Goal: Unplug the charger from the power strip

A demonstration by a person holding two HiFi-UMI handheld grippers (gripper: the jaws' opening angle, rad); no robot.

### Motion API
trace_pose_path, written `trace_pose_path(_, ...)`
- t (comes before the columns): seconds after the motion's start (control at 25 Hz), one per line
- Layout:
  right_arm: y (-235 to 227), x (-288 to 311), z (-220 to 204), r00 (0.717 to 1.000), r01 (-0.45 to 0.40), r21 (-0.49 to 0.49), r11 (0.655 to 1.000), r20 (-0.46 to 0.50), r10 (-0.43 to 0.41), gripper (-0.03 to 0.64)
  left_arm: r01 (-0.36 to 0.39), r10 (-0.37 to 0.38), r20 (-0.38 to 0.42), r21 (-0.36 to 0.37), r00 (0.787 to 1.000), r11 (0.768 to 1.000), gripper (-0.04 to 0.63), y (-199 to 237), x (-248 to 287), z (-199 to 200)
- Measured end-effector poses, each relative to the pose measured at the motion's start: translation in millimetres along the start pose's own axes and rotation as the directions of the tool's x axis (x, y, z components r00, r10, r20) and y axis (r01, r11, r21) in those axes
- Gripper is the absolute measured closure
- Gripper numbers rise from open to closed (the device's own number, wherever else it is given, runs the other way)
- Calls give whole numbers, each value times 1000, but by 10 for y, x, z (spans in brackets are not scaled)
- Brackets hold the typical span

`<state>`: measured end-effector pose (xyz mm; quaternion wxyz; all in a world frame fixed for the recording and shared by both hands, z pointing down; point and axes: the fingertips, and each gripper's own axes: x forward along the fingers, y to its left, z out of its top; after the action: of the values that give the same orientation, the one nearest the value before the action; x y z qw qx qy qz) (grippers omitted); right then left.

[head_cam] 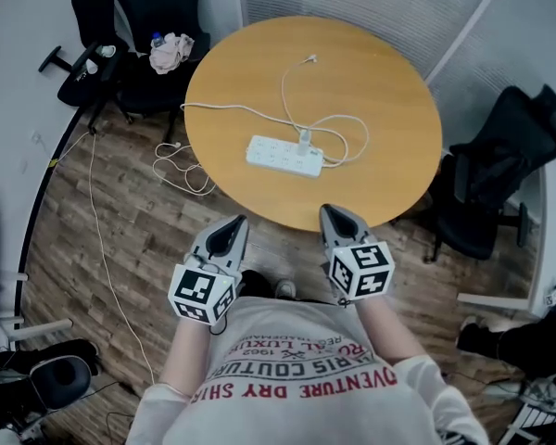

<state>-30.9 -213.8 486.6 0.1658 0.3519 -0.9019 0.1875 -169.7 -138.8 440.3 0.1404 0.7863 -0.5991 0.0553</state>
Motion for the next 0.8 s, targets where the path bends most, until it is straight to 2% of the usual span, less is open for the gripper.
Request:
trace_pose_path(0.24,-228,352,228,999,26,40,999,28,-28,588,98,-97,-21,14,995,995,561,267,626,138)
trace_pose_path(0.44,-449,700,421,993,106,83,991,37,-109,588,202,-199,-66,42,978,979,561,561,1246,224)
trace_pose_path(0.6,-557,1035,445,988,149,137,979,17,-153,588,273,-262,-143,63,954,960,561,800,1696,98)
trace_pose_path(0.8,-639,1407,277,976,217,131,967,-58,-212,588,365,-344,-244,43,907,930,561,931,2071,-229)
